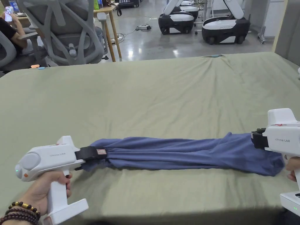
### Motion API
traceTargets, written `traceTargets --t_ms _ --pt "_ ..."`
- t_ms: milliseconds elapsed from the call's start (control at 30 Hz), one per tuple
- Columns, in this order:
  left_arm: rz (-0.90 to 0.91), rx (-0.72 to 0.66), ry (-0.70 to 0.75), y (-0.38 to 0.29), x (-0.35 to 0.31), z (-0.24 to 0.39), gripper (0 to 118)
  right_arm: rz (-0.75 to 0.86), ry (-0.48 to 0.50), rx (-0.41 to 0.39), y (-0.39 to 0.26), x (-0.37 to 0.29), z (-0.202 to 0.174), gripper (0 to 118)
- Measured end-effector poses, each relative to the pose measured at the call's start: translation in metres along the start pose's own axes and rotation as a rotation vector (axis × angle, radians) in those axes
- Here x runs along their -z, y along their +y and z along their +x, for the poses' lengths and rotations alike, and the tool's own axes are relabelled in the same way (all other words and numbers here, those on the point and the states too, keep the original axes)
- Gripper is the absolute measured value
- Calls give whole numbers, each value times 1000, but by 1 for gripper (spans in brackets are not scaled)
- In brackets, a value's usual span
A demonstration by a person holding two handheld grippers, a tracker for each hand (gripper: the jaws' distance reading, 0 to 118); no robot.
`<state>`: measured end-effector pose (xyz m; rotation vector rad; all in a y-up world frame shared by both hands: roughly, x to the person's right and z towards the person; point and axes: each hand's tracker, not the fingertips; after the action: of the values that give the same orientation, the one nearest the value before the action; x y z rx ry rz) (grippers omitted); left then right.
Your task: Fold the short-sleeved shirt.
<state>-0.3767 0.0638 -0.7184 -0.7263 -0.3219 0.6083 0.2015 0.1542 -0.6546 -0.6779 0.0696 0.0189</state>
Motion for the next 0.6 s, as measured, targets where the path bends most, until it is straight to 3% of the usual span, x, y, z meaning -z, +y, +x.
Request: traceTargets --t_ms 133,167,267,367,600 --pt "69 -115 144 16 -39 -44 18 12 19 -18 3 5 -14 0" --pt "75 -106 171 3 -54 -14 18 12 24 -23 4 7 -18 0" --pt "69 -94 196 -2 -67 -10 18 8 37 -36 5 9 -26 0" --pt "54 -69 155 2 -72 5 19 8 56 -42 5 9 -31 0" --pt "-6 37 -142 8 -46 96 19 16 81 -39 7 10 -31 0"
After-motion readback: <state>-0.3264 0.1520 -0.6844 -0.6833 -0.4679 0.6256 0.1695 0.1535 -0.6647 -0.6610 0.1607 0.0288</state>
